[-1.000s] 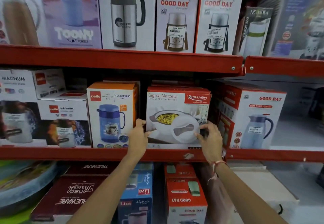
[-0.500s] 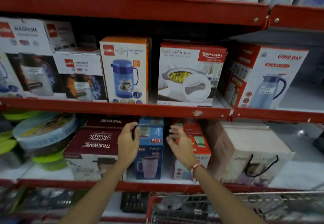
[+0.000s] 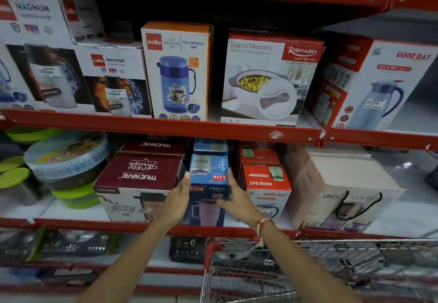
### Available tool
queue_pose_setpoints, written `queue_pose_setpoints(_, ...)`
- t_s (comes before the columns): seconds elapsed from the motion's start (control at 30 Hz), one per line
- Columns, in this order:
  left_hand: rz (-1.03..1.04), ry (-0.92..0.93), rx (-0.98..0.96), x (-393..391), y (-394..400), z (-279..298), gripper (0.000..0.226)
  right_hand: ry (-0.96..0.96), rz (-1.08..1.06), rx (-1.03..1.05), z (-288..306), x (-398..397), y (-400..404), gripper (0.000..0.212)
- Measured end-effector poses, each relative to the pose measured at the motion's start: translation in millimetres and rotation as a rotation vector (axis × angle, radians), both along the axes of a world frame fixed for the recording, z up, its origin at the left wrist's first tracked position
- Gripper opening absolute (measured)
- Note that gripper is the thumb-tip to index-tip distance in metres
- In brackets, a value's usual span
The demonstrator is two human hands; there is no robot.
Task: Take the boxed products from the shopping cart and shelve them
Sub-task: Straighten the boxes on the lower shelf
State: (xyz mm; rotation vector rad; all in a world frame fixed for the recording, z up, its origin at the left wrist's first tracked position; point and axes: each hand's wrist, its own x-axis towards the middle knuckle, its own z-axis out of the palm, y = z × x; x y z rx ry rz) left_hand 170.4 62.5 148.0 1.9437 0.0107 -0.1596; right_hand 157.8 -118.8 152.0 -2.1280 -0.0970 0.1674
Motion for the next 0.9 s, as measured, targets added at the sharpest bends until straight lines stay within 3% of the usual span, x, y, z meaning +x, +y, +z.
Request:
queue_pose_setpoints(0.1,0.021,-0.041,0.023,-6,-3,0,0.060,-0.009,0.015,-0.010,-1,-1,-3,0.100)
queue_pose_setpoints(0.23,0.265,-0.022,0.195,-16,-15,-20,0.036,-0.034,-0.080,0.080,0,-4,-18,0.086)
queue_pose_setpoints(0.27,0.234,0.064,0.235,-21,-18,-29,0.028,-0.072,-0.150,0.096,-1,-6,-25,0.078)
queue_pose_setpoints(0.37,-0.108,0.242,0.235,-38,-41,-46,0.016,-0.210,-0.405,0.084,-4,-13,-54,0.057)
queue_pose_setpoints(0.43,-0.231,0.166,0.212,-40,-66,-45,0.019,-0.225,-0.533,0.043,-5,-17,-74,0.053)
queue_pose_setpoints(0.53,-0.243,0.103,0.093,-31,-106,-29,0.038,-0.090,-0.582,-0.014,-10,-17,-100,0.066)
queue_pose_setpoints(0.67,-0.237,0.117,-0.025,-17,-139,-14,0.050,0.067,-0.487,0.045,-11,-17,-118,0.077)
queue_pose_setpoints(0.9,-0.226,0.058,-0.016,-17,-132,-27,0.048,0.098,-0.391,0.040,-15,-29,-130,0.063)
